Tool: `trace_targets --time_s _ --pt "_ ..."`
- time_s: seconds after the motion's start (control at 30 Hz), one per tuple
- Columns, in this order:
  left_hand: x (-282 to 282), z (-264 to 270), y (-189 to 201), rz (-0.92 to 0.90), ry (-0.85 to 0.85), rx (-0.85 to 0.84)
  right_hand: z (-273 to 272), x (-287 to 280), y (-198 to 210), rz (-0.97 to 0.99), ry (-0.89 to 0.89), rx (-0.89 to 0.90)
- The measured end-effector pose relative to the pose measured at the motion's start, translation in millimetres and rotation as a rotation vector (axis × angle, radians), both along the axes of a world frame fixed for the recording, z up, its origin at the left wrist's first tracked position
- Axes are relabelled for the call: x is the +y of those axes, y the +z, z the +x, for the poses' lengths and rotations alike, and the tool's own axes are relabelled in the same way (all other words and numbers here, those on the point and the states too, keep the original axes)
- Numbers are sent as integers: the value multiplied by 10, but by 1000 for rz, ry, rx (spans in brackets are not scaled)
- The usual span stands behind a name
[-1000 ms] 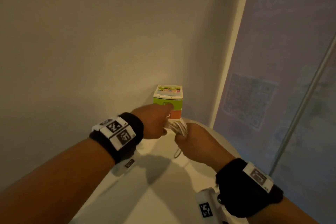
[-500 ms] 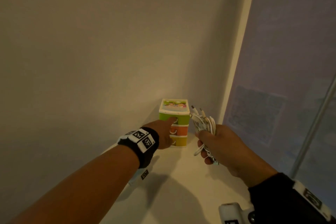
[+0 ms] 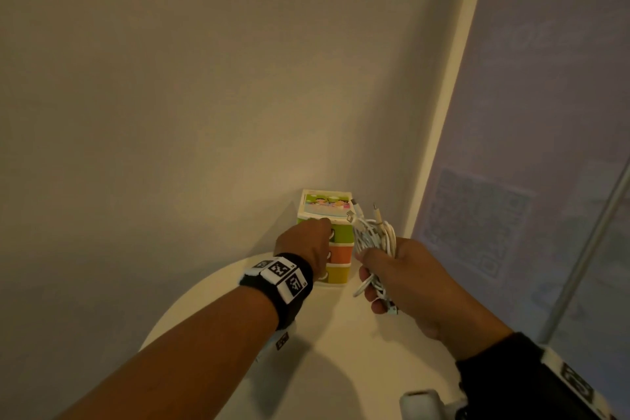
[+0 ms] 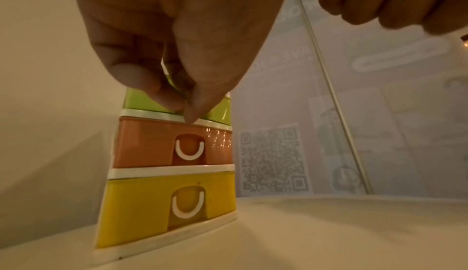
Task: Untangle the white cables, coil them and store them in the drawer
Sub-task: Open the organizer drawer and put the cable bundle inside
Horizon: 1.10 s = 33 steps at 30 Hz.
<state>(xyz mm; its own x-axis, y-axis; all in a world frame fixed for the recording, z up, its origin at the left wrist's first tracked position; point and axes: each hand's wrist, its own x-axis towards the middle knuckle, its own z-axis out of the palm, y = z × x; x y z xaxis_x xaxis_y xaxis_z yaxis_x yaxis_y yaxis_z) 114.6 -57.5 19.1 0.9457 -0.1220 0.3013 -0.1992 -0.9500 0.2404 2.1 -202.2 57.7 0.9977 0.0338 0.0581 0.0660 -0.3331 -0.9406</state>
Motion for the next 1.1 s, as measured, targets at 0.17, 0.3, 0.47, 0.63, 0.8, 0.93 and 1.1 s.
trace_targets --time_s 0.17,0.3,0.47,0.63,0.8,0.93,1.1 --pt "10 -70 -16 96 -27 -72 54 17 -20 -17 -17 7" --pt "66 -339 18 94 -86 -139 121 -11 6 -79 -56 -34" --pt "72 -718 18 149 -176 -187 257 -52 96 -336 -73 -170" --pt "86 -940 -44 165 -224 -227 448 -10 129 -722 7 -244" --pt "241 -997 58 -45 -213 -242 580 161 84 -859 -14 -262" --pt "405 -875 223 -229 -234 -376 586 258 129 -942 -65 -335" --pt "527 -528 362 -248 -330 -326 632 372 211 -1001 -87 -406"
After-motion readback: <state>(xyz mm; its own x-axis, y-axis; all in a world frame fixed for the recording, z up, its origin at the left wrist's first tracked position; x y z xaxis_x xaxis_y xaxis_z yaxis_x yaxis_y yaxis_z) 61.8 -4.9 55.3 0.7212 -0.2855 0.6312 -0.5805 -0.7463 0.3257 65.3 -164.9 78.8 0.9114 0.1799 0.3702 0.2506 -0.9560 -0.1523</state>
